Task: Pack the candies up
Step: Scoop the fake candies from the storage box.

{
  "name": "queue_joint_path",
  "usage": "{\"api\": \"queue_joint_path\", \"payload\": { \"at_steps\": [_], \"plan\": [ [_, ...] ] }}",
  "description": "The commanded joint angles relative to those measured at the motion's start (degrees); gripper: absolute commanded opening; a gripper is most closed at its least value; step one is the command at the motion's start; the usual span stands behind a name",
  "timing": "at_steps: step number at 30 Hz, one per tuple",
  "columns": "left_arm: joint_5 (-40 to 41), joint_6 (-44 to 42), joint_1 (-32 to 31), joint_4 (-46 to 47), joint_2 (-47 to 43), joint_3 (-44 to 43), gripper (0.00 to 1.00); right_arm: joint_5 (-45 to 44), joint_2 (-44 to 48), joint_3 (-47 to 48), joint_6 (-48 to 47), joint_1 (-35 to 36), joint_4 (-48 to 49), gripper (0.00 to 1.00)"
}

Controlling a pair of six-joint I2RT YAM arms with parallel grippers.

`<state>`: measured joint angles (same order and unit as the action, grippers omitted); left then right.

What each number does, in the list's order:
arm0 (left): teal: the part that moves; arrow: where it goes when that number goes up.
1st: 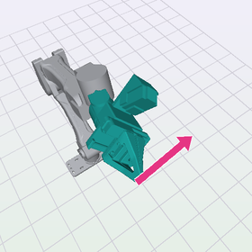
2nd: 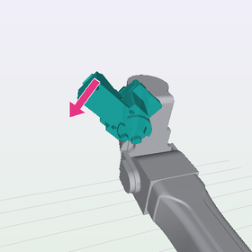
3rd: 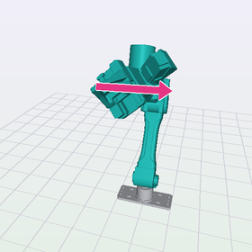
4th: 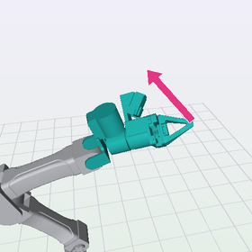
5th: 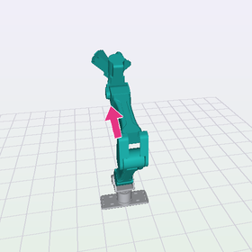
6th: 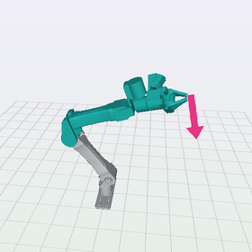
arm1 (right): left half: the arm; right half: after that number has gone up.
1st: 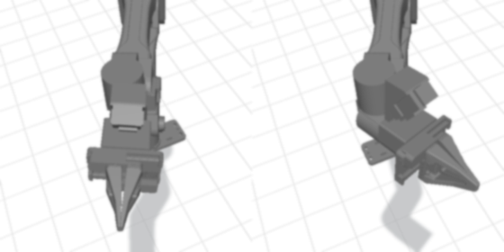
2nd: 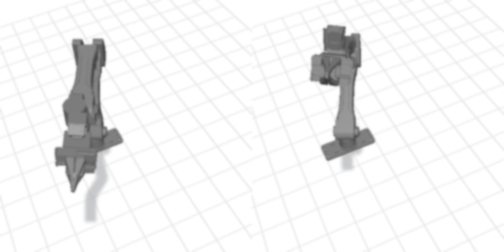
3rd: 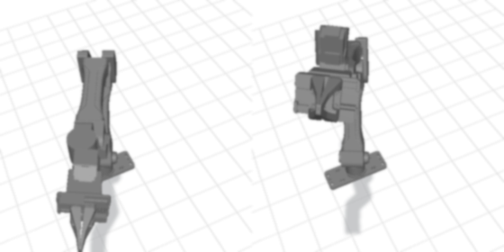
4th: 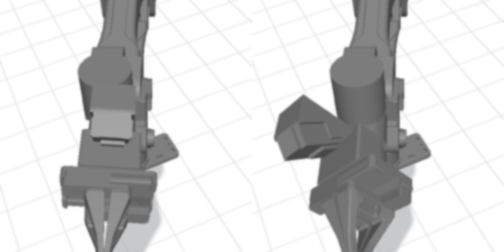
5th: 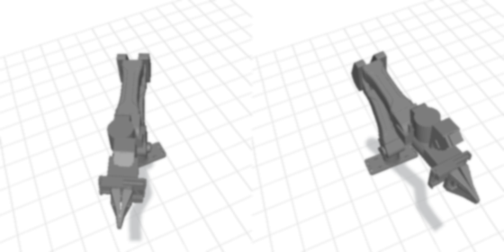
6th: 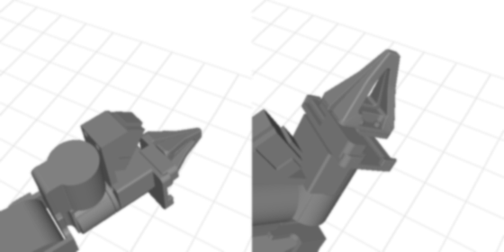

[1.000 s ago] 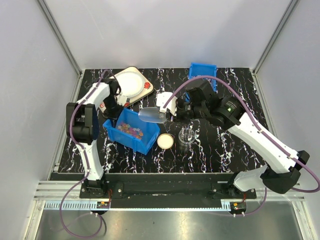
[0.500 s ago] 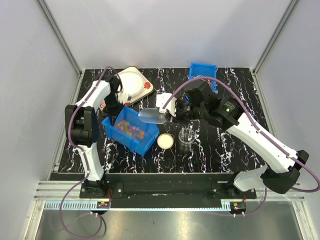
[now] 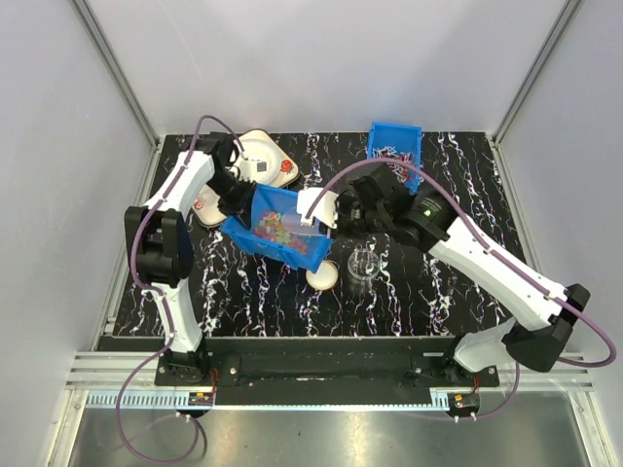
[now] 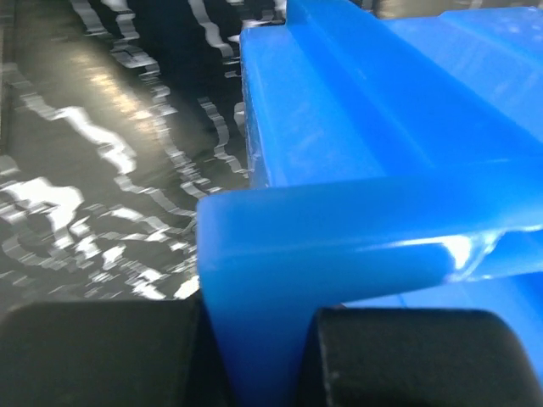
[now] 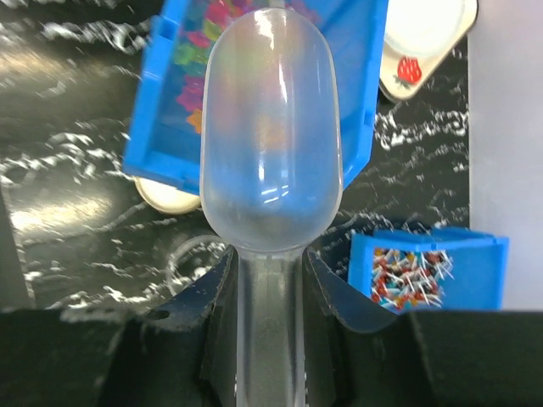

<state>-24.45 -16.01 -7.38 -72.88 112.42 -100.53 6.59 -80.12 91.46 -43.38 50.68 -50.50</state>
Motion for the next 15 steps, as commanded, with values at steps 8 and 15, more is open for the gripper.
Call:
{"api": "queue_joint_path", "payload": {
  "at_steps": [8,15],
  "plan": [
    [-19.32,5.55,-0.53,10.82,-4.49,7.19,0.0,-23.19,-9.26,5.74,-10.84,2.76,-5.83,0.0],
    [-14.15,12.05,-0.88,22.93,-6.42,13.77,0.0,-30.74,-16.2,12.07,-14.72,4.43,-10.32,0.0]
  ]
}}
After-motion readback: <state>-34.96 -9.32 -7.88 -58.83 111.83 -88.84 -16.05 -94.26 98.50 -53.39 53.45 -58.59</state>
